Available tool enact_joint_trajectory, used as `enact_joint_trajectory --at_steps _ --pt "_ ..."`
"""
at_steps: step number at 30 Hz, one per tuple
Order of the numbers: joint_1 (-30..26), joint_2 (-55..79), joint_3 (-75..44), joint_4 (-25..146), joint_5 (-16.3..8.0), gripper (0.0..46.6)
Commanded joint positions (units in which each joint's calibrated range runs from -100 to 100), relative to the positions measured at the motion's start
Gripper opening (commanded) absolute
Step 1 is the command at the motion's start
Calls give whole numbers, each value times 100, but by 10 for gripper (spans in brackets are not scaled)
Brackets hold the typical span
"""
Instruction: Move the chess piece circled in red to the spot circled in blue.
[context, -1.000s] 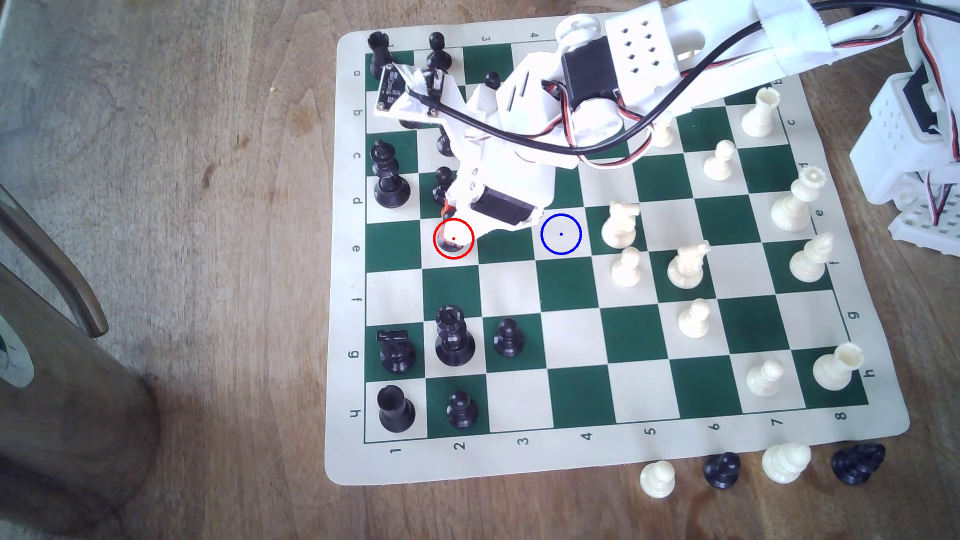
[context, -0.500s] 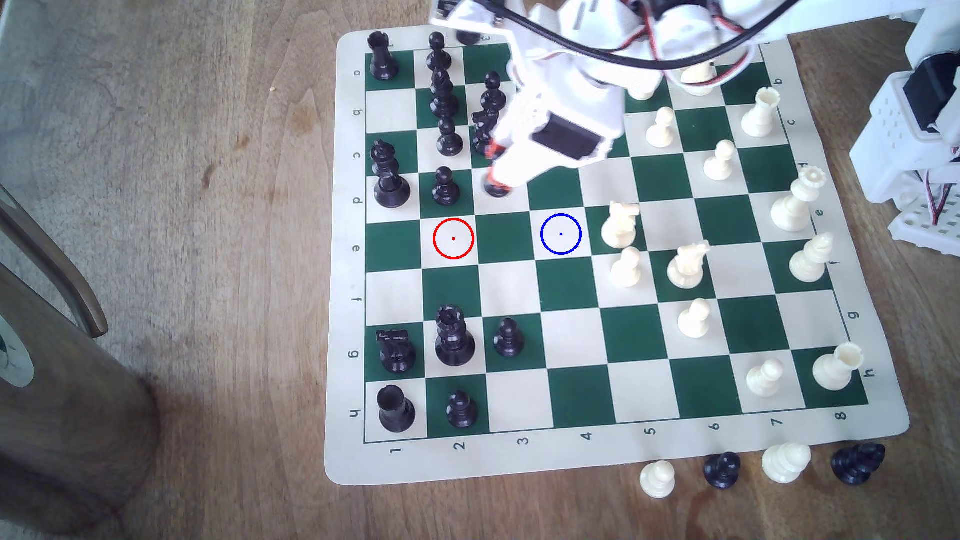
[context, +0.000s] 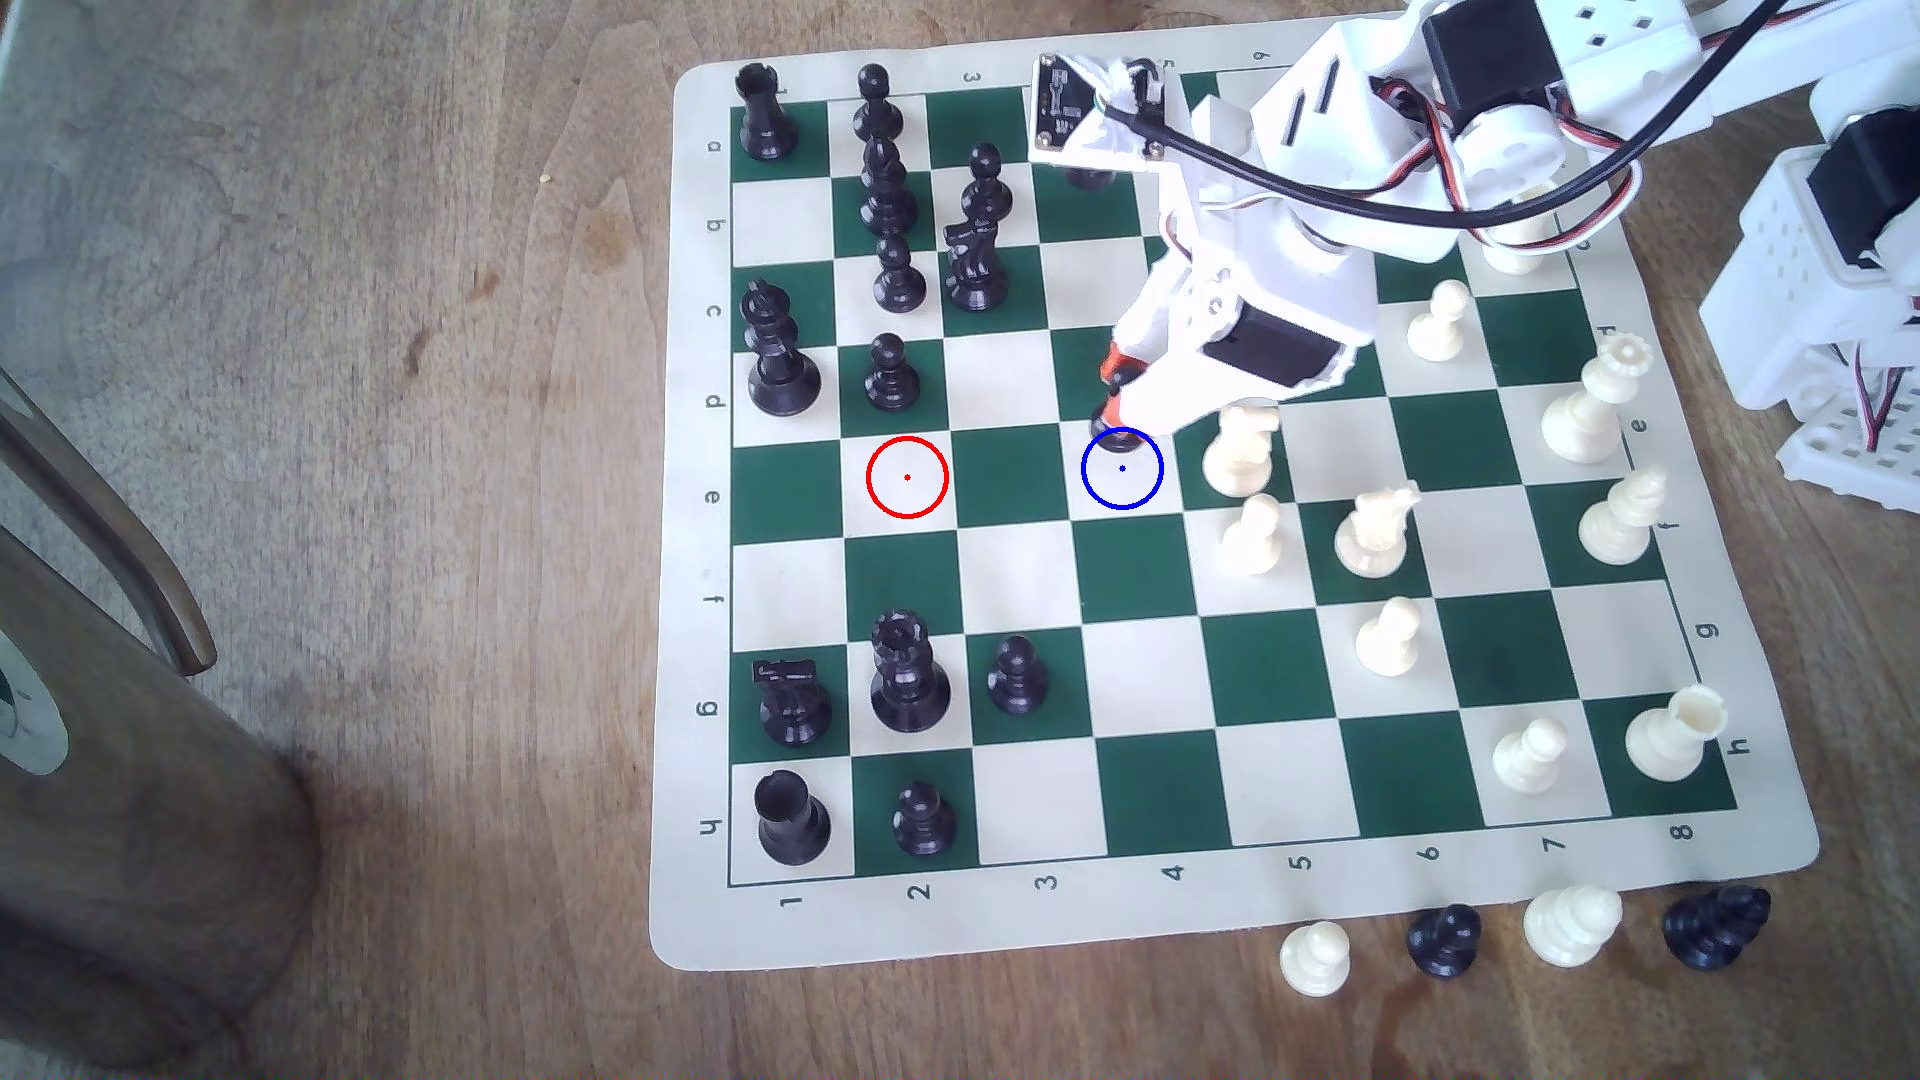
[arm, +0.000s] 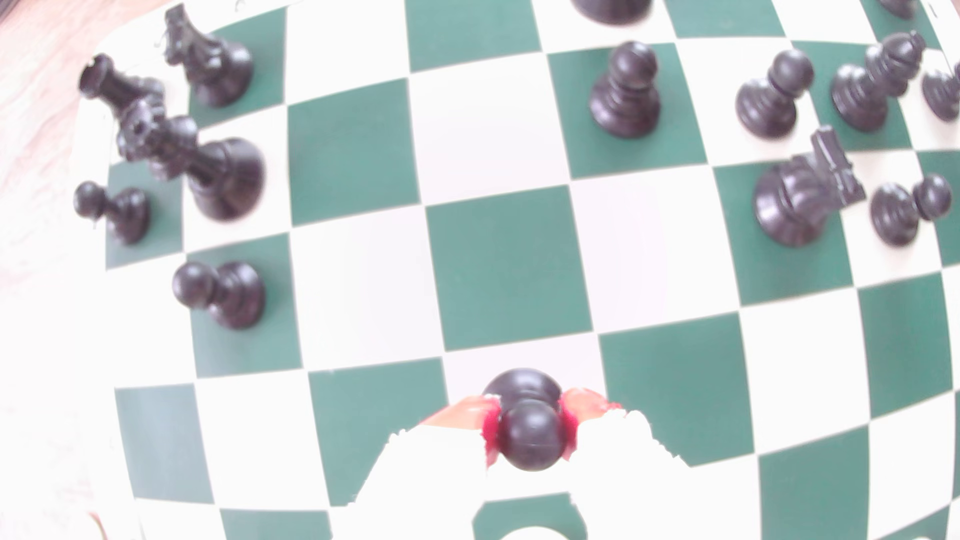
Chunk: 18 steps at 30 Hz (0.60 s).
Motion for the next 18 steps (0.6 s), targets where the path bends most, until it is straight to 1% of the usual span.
enact_joint_trajectory --at_steps 1,6,18 --pt "-72 -123 -55 -282 -5 2" --pt "-72 123 -55 -364 -5 2" --pt "-64 522 -46 -479 83 2"
